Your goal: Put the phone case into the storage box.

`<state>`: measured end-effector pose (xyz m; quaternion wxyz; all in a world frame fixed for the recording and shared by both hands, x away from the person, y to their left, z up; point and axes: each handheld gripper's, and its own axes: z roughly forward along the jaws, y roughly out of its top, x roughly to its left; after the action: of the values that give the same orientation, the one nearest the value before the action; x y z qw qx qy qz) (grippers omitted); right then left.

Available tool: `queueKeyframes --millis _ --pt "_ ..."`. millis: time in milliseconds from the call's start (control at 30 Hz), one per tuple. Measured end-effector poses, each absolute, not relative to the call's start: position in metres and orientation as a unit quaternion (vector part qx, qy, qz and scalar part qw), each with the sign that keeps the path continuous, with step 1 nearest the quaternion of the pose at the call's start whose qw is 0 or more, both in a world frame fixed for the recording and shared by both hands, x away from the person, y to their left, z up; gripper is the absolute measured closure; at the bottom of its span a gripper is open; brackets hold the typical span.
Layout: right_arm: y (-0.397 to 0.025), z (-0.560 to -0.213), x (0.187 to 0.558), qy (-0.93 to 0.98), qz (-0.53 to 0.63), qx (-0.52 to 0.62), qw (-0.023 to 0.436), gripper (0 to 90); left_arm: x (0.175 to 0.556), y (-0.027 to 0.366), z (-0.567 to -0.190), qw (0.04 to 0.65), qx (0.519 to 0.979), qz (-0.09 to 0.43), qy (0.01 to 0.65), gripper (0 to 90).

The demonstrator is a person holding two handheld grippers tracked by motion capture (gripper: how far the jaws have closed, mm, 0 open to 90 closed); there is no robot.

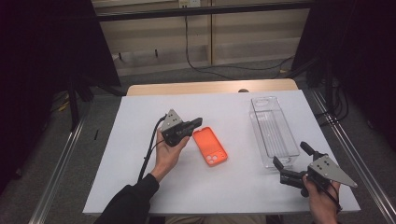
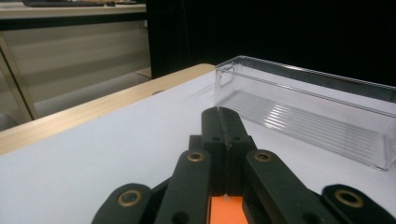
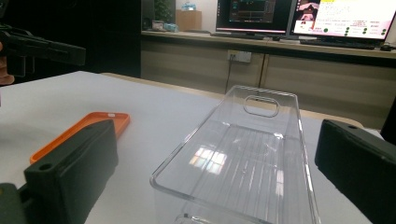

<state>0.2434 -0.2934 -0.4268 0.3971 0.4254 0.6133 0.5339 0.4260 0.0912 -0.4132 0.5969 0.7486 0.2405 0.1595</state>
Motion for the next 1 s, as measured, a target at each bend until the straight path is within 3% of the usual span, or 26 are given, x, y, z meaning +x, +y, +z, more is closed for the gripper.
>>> queueKeyframes --millis 733,1000 --pt "-0.293 -0.426 0.243 0.615 0.534 0.424 0.396 0.0 0.451 0.07 -0.414 0.497 0.82 0.066 0.276 90.0" --pt "-0.293 -0.426 0.243 0.615 0.535 0.424 0.396 0.0 0.464 0.06 -0.419 0.459 0.841 0.055 0.281 90.0"
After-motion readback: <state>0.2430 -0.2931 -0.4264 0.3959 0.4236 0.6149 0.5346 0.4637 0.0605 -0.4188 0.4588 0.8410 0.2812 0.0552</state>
